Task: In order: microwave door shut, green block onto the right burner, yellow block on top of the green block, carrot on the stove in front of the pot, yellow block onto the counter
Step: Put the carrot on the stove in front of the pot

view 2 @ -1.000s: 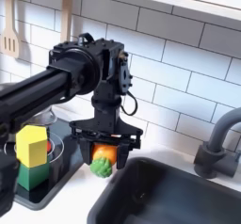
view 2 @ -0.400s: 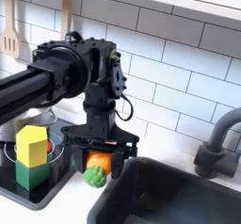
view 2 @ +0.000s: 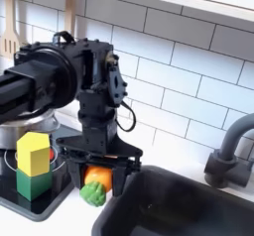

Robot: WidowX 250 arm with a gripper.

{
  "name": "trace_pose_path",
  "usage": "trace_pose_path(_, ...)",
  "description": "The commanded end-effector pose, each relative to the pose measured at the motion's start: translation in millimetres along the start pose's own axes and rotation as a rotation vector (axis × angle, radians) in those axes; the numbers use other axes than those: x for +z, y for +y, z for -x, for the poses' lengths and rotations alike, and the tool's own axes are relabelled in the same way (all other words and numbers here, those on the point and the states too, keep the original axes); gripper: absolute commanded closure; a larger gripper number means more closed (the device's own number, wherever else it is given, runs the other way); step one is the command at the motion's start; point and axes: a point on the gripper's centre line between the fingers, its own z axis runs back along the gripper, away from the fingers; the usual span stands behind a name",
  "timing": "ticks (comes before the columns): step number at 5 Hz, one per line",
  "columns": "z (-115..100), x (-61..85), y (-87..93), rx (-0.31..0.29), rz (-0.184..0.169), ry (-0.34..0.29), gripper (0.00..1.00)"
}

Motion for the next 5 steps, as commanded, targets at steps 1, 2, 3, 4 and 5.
trace_pose_path(1,25.2,6.9,6.8,-0.032,0.01,0.006,1.0)
trace_pose_path(2,39.7,11.3,15.5,-0.056,0.006,0.015,1.0)
trace_pose_path(3,53.0,23.2,34.8,-0.059,0.005,0.014,1.0)
trace_pose_path(4,59.3,34.5,47.4,-0.064,0.011,0.01,1.0)
trace_pose_path(5,62.4,44.4,60.6,-0.05,0.019,0.018,1.0)
